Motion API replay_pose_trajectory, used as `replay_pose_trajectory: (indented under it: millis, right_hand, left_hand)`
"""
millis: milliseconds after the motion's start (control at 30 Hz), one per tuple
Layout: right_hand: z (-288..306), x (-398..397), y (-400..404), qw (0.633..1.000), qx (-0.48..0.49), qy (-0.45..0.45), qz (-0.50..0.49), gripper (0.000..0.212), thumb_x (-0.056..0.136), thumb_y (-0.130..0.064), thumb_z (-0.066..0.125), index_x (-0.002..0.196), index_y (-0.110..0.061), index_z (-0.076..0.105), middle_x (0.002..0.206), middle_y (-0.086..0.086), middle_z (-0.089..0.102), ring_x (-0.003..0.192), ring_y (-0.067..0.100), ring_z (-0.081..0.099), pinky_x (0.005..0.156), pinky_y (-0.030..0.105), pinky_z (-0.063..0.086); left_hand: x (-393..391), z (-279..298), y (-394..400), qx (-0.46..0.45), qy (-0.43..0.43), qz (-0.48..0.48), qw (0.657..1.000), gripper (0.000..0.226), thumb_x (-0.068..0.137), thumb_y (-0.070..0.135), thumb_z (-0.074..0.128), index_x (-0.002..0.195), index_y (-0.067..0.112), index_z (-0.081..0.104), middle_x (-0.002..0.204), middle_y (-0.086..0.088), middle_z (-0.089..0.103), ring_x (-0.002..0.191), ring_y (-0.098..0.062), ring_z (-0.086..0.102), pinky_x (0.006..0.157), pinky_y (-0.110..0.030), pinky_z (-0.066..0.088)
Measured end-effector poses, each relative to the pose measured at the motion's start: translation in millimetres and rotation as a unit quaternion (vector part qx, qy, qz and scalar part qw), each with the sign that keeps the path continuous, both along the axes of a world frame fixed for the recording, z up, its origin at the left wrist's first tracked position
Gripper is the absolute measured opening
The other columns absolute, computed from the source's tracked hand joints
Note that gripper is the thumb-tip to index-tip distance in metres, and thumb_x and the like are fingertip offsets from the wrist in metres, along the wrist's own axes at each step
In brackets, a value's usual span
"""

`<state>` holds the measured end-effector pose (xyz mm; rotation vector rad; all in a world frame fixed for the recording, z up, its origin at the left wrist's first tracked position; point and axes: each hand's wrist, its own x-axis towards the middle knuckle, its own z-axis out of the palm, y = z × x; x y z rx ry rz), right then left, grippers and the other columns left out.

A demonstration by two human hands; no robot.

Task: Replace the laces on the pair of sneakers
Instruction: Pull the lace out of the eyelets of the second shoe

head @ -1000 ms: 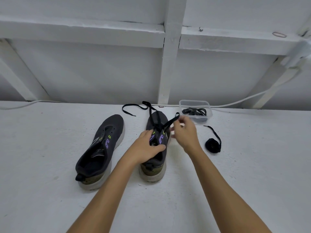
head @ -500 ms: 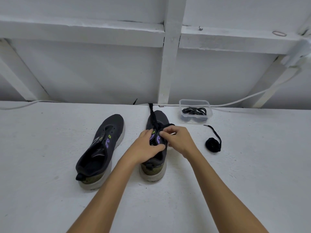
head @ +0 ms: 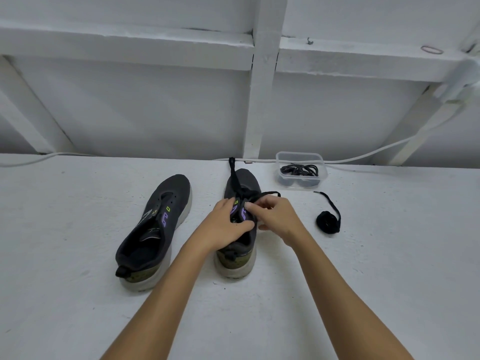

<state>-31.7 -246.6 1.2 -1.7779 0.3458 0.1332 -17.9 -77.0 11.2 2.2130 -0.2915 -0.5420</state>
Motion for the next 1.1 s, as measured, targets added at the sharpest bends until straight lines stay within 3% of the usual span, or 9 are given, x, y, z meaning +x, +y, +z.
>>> replay_pose_trajectory:
  millis: [100, 167, 333, 500, 633, 733, 867, 1000, 1100]
  right_hand:
    - [-8.2, 5.3, 2.2, 0.995, -0.077, -0.055, 0.009, 0.014, 0.092, -0.025, 0.072, 0.08, -0.018, 0.07, 0.072, -0.007, 0.067, 0.069, 0.016, 0.063, 0.068, 0.038, 0.061]
    - [-7.9, 8.5, 2.9, 0.995, -0.062, -0.074, -0.039, 0.013, 0.096, -0.026, 0.065, 0.086, -0.017, 0.066, 0.079, -0.005, 0.067, 0.072, 0.02, 0.067, 0.072, 0.044, 0.062]
    - [-3.9, 9.0, 3.7, 0.96, 0.084, -0.097, -0.25, 0.013, 0.103, -0.024, 0.055, 0.097, -0.013, 0.059, 0.097, 0.011, 0.065, 0.069, 0.007, 0.069, 0.064, 0.03, 0.062]
    - [-9.9, -3.7, 1.8, 0.995, 0.078, -0.014, -0.057, 0.016, 0.091, -0.031, 0.075, 0.097, -0.016, 0.075, 0.089, 0.002, 0.073, 0.075, 0.013, 0.066, 0.071, 0.035, 0.061]
    - [-16.4, 2.3, 5.9, 0.998, -0.014, -0.06, -0.033, 0.003, 0.088, -0.025, 0.077, 0.088, -0.022, 0.076, 0.078, -0.008, 0.072, 0.069, 0.01, 0.063, 0.072, 0.035, 0.059]
    - [-10.1, 10.8, 5.5, 0.989, -0.049, -0.106, -0.096, 0.01, 0.097, -0.024, 0.065, 0.09, -0.018, 0.067, 0.081, 0.001, 0.07, 0.068, 0.01, 0.065, 0.072, 0.039, 0.059]
    - [1.3, 12.3, 2.8, 0.955, 0.07, -0.122, -0.26, 0.011, 0.102, -0.024, 0.055, 0.099, -0.013, 0.059, 0.09, 0.002, 0.063, 0.065, 0.004, 0.066, 0.065, 0.033, 0.063]
    - [-7.5, 5.0, 2.3, 0.991, 0.078, -0.005, -0.107, 0.025, 0.096, -0.034, 0.069, 0.096, -0.01, 0.07, 0.08, 0.002, 0.068, 0.068, 0.011, 0.065, 0.069, 0.036, 0.061]
    - [-15.2, 2.4, 3.4, 0.997, 0.068, -0.01, -0.044, 0.015, 0.087, -0.025, 0.08, 0.095, -0.015, 0.072, 0.088, 0.001, 0.07, 0.073, 0.014, 0.066, 0.069, 0.031, 0.06]
  left_hand:
    - [-0.6, 0.7, -0.3, -0.004, -0.001, -0.001, 1.0, 0.042, 0.088, 0.042, 0.067, 0.125, 0.031, 0.051, 0.139, 0.009, 0.044, 0.116, -0.01, 0.05, 0.093, -0.027, 0.038]
    - [-0.8, 0.7, 0.1, -0.01, -0.002, 0.0, 1.0, 0.047, 0.088, 0.042, 0.067, 0.131, 0.031, 0.049, 0.142, 0.01, 0.042, 0.119, -0.008, 0.048, 0.094, -0.026, 0.037]
    - [-1.9, 0.7, 0.8, -0.009, 0.002, 0.0, 1.0, 0.055, 0.09, 0.042, 0.067, 0.138, 0.029, 0.046, 0.147, 0.011, 0.039, 0.124, -0.007, 0.045, 0.096, -0.025, 0.034]
    - [-0.7, 0.3, -0.2, 0.002, -0.004, -0.002, 1.0, 0.053, 0.089, 0.043, 0.065, 0.137, 0.03, 0.047, 0.145, 0.01, 0.04, 0.118, -0.008, 0.046, 0.093, -0.026, 0.036]
    - [-0.2, -0.7, -0.1, 0.003, -0.003, 0.0, 1.0, 0.052, 0.088, 0.044, 0.065, 0.135, 0.029, 0.048, 0.144, 0.009, 0.041, 0.119, -0.011, 0.048, 0.092, -0.027, 0.038]
    - [-0.2, -1.6, 0.5, -0.004, -0.004, 0.0, 1.0, 0.052, 0.088, 0.045, 0.067, 0.134, 0.031, 0.049, 0.143, 0.01, 0.042, 0.121, -0.009, 0.048, 0.094, -0.027, 0.038]
    - [0.2, -3.1, 0.8, -0.005, -0.001, 0.0, 1.0, 0.056, 0.088, 0.044, 0.067, 0.138, 0.028, 0.047, 0.145, 0.01, 0.04, 0.125, -0.01, 0.047, 0.096, -0.027, 0.037]
    - [0.8, -3.8, 0.7, 0.001, -0.003, 0.003, 1.0, 0.061, 0.088, 0.045, 0.066, 0.141, 0.026, 0.045, 0.147, 0.01, 0.038, 0.127, -0.009, 0.045, 0.097, -0.027, 0.037]
    - [0.8, -4.0, 0.2, -0.002, -0.006, 0.002, 1.0, 0.054, 0.088, 0.044, 0.066, 0.136, 0.028, 0.048, 0.145, 0.009, 0.04, 0.12, -0.01, 0.048, 0.093, -0.027, 0.038]
